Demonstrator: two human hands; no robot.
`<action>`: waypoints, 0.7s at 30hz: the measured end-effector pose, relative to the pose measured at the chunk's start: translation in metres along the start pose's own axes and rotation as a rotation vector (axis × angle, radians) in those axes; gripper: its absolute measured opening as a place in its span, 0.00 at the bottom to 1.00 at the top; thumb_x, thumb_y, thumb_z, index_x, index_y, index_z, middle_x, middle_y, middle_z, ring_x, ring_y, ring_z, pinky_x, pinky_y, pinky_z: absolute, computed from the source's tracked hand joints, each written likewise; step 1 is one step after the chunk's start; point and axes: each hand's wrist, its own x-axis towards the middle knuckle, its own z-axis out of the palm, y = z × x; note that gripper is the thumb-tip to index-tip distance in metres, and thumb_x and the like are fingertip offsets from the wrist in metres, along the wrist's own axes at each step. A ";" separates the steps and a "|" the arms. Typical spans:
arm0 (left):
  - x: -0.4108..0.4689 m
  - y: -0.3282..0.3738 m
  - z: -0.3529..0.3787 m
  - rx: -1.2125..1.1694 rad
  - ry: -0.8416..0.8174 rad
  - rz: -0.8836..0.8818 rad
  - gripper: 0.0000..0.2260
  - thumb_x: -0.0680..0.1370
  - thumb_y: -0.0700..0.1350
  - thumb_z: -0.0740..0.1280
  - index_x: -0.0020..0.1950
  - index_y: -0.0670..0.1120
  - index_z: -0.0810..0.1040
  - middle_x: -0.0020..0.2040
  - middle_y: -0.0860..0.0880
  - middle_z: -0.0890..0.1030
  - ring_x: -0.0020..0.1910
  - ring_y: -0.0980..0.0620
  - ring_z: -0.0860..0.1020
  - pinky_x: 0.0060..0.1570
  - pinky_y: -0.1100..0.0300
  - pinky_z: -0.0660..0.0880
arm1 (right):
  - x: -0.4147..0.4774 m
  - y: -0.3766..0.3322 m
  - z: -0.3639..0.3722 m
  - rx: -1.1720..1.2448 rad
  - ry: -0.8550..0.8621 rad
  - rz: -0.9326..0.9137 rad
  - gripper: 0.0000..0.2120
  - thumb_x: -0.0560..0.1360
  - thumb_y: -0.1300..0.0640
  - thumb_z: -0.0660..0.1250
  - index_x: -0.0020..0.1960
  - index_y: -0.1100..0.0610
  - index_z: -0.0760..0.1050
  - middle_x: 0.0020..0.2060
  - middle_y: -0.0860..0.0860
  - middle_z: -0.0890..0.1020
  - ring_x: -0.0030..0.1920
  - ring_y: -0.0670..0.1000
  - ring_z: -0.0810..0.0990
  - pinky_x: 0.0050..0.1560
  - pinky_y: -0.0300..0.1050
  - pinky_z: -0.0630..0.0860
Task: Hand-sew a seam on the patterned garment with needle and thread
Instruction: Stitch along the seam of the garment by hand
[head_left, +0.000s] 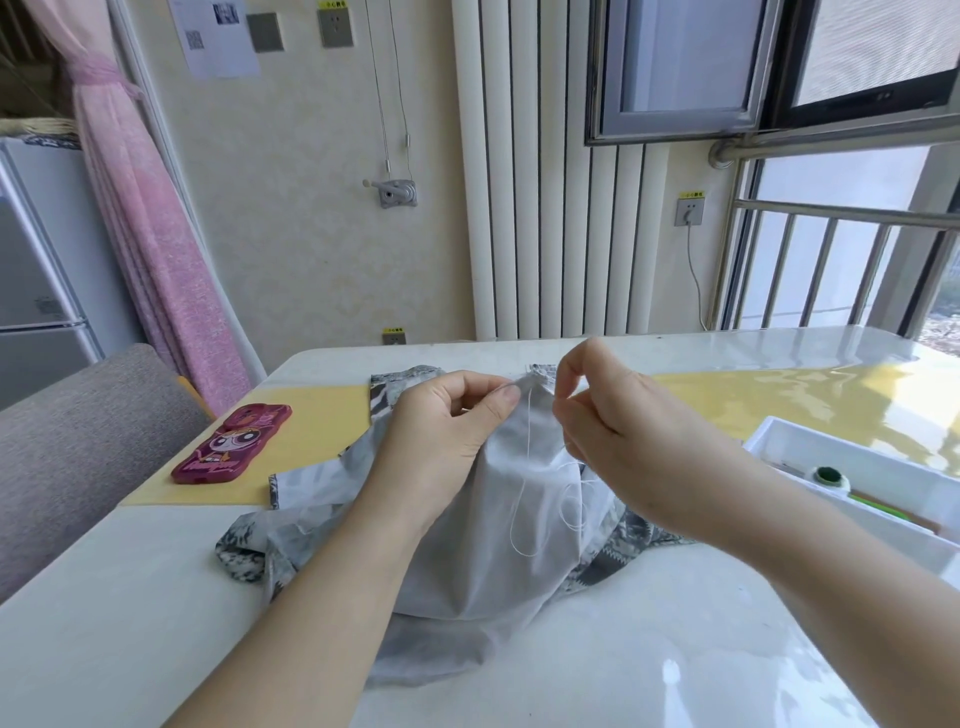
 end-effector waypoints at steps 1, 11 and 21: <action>0.000 0.000 0.000 0.006 0.005 0.003 0.06 0.75 0.39 0.70 0.40 0.49 0.81 0.34 0.60 0.82 0.37 0.65 0.78 0.41 0.75 0.72 | 0.000 0.000 0.003 0.012 -0.006 -0.004 0.05 0.80 0.59 0.52 0.47 0.52 0.61 0.29 0.55 0.73 0.27 0.49 0.65 0.31 0.46 0.66; -0.001 0.000 0.000 0.049 0.014 0.019 0.06 0.75 0.41 0.70 0.40 0.51 0.81 0.35 0.60 0.82 0.38 0.64 0.78 0.42 0.74 0.72 | 0.005 0.002 0.008 0.037 -0.002 0.022 0.06 0.79 0.62 0.53 0.46 0.53 0.62 0.27 0.51 0.71 0.25 0.47 0.65 0.27 0.41 0.61; -0.004 0.001 0.001 0.079 0.033 0.021 0.04 0.75 0.42 0.70 0.42 0.49 0.82 0.35 0.57 0.82 0.36 0.62 0.77 0.39 0.74 0.71 | 0.006 0.002 0.010 0.049 -0.008 0.044 0.06 0.79 0.62 0.53 0.45 0.53 0.62 0.27 0.50 0.71 0.24 0.45 0.65 0.27 0.39 0.62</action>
